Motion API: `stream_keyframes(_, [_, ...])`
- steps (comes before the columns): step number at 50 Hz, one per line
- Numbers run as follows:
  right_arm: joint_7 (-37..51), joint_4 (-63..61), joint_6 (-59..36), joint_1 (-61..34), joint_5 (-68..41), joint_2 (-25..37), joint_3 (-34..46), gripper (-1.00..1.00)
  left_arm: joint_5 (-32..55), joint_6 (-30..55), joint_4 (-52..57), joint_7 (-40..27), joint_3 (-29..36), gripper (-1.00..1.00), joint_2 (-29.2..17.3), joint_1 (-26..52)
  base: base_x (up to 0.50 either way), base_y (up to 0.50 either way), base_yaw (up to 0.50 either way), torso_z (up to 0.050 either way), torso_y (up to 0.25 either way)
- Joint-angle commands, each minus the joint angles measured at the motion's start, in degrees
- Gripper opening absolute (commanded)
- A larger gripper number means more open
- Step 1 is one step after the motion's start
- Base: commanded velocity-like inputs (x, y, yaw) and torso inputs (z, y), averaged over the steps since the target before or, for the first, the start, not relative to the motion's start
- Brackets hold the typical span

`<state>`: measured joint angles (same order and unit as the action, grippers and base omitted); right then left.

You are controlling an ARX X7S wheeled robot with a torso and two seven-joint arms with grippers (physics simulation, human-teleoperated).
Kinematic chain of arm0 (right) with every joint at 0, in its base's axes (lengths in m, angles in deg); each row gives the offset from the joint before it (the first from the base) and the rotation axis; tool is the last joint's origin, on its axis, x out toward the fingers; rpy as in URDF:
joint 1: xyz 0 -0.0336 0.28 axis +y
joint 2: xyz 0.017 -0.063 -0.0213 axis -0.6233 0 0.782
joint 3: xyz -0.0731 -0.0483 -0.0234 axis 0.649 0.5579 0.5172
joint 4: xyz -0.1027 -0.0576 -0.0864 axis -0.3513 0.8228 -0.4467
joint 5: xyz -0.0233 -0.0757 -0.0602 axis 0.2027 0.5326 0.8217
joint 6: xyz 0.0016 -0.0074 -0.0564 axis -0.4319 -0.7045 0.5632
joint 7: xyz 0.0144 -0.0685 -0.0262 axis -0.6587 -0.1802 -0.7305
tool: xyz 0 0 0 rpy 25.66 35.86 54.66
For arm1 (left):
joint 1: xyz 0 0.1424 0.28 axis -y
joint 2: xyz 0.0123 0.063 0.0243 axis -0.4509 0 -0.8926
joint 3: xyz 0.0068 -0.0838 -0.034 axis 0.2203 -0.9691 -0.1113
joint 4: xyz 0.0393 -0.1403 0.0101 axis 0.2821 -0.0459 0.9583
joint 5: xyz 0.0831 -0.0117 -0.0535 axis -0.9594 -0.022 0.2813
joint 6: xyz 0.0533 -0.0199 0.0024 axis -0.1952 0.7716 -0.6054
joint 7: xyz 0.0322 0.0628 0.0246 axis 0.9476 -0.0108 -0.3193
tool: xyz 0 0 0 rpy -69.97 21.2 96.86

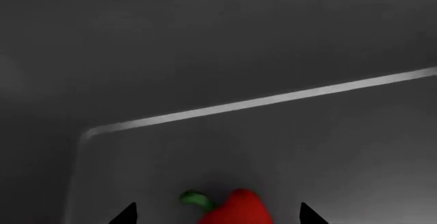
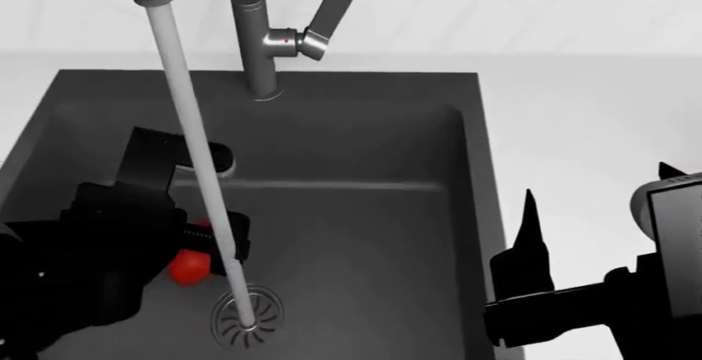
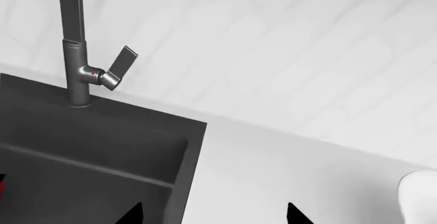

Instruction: Pick the eggplants and mangos from the sink and place them in one bowl. Place the bell pepper in the other bowl. Then turn off the sink faucet.

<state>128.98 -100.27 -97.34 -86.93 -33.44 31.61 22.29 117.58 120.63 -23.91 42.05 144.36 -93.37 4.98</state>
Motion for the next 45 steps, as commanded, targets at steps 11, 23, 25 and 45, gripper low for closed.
stream_keyframes(11, [-0.7, -0.3, 0.7, 1.3, 0.9, -0.2, -0.7, 1.0, 0.8, -0.5, -2.7, 1.5, -1.1, 1.0, 2.0, 0.0, 0.0, 0.0, 0.0, 0.021, -0.117])
stream_keyframes(23, [-0.9, 0.0, 0.6, 1.0, 1.0, -0.4, -0.6, 1.0, 1.4, 0.0, -4.4, 2.1, -1.6, 1.0, 2.3, 0.6, 0.0, 0.0, 0.0, 0.017, -0.117])
stream_keyframes(25, [-0.9, 0.0, 0.4, 0.7, 0.9, -0.5, -0.5, 1.0, 1.5, 0.3, -4.2, 1.5, -1.6, 1.0, 2.4, 0.4, 0.0, 0.0, 0.0, 0.016, -0.117])
stream_keyframes(45, [-1.5, 0.6, 0.8, 1.1, 1.8, -1.2, -0.3, 1.0, 4.8, 2.5, 4.0, -3.4, -4.5, -1.0, -2.2, 1.8, 0.0, 0.0, 0.0, 0.003, -0.021])
